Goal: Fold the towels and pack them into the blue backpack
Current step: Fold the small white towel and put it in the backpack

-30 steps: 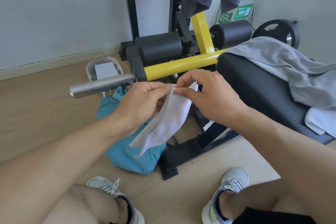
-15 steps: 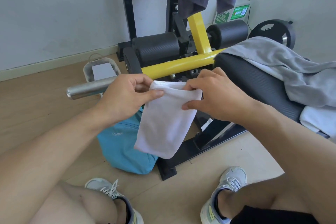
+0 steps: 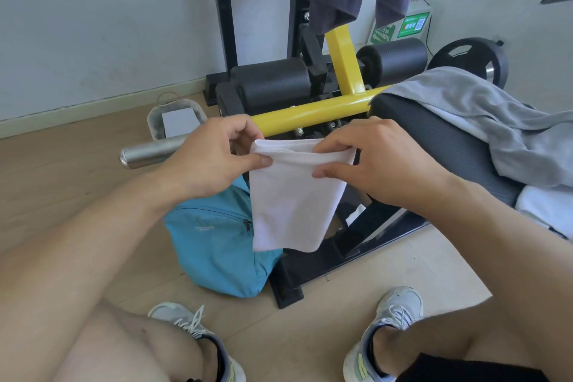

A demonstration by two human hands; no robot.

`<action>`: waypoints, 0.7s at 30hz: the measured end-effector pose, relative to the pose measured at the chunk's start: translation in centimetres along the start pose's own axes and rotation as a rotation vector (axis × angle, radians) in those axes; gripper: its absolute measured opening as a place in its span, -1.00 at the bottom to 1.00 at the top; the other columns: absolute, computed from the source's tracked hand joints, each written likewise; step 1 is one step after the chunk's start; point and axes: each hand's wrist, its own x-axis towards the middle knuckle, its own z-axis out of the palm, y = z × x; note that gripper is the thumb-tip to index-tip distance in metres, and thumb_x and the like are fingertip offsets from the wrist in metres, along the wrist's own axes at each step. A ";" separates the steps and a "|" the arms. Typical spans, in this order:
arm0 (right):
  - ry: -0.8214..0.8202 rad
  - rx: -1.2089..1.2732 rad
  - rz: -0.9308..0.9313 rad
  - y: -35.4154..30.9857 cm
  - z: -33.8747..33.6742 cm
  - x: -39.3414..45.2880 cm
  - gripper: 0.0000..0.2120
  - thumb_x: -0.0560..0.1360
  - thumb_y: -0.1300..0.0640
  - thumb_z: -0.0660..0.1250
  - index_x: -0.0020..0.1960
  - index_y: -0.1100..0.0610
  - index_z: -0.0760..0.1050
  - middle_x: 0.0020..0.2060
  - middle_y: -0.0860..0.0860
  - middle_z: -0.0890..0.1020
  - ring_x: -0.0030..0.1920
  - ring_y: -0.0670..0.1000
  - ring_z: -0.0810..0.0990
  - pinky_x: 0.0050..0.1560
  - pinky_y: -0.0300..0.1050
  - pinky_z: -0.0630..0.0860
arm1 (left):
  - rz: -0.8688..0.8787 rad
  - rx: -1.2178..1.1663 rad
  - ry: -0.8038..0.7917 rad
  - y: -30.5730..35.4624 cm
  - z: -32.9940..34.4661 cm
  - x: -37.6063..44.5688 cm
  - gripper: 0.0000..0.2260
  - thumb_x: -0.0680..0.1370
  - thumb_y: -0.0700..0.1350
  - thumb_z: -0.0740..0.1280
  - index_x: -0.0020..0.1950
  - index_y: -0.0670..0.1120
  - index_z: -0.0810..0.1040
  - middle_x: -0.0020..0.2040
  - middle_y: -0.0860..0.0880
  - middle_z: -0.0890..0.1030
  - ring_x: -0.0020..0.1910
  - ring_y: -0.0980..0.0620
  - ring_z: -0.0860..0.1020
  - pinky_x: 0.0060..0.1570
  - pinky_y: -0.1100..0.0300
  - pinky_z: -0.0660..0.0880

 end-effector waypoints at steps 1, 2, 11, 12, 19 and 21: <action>0.022 0.018 0.020 0.1 0.0 0.1 -0.76 0.43 -0.15 0.51 0.04 -0.09 0.67 -0.10 -0.18 0.62 -0.11 -0.17 0.45 -0.03 -0.35 0.32 | 0.003 -0.009 0.002 0.1 -0.2 0.0 -0.82 0.45 -0.16 0.57 -0.09 -0.04 0.59 -0.17 0.00 0.71 -0.10 -0.11 0.66 0.07 -0.12 0.60; 0.041 0.029 0.041 0.2 0.1 0.1 -0.78 0.42 -0.14 0.53 0.00 -0.07 0.66 -0.14 -0.17 0.59 -0.12 -0.17 0.46 -0.08 -0.38 0.31 | 0.009 -0.019 0.003 0.2 -0.3 -0.1 -0.82 0.45 -0.15 0.57 -0.09 -0.03 0.59 -0.18 0.02 0.70 -0.11 -0.10 0.66 0.08 -0.13 0.59; 0.209 0.069 0.198 -1.6 1.2 -0.2 -0.87 0.47 -0.02 0.52 -0.10 -0.04 0.59 -0.26 -0.15 0.59 -0.18 -0.11 0.54 -0.13 -0.14 0.54 | -0.057 -0.282 0.120 1.1 1.7 -1.5 -0.80 0.43 0.02 0.54 -0.11 -0.04 0.60 -0.13 -0.02 0.73 -0.10 -0.16 0.70 0.01 -0.27 0.62; 0.130 0.178 0.232 -2.3 1.7 -0.4 -0.88 0.48 -0.04 0.52 -0.04 -0.07 0.63 -0.24 -0.18 0.63 -0.17 -0.15 0.59 -0.14 -0.23 0.57 | -0.076 -0.325 0.144 1.4 2.2 -1.6 -0.81 0.44 0.00 0.54 -0.10 -0.05 0.61 -0.12 -0.04 0.74 -0.09 -0.17 0.71 0.00 -0.29 0.63; 0.083 0.550 0.323 -4.3 3.7 -1.1 -0.51 0.37 -0.20 0.55 0.24 -0.07 0.59 -0.02 -0.24 0.67 -0.01 -0.24 0.65 0.00 -0.26 0.64 | -0.187 -0.623 0.194 3.2 4.0 -2.0 -0.68 0.35 0.07 0.55 -0.06 -0.14 0.70 -0.14 -0.13 0.72 -0.15 -0.07 0.70 -0.09 0.01 0.65; 0.117 0.552 0.335 -4.3 3.7 -1.0 -0.58 0.39 -0.18 0.55 0.18 -0.06 0.59 -0.07 -0.23 0.67 -0.03 -0.24 0.65 -0.04 -0.28 0.64 | -0.179 -0.650 0.177 3.4 3.9 -2.1 -0.75 0.32 0.03 0.54 -0.15 -0.11 0.72 -0.24 -0.07 0.70 -0.23 0.02 0.68 -0.13 0.14 0.63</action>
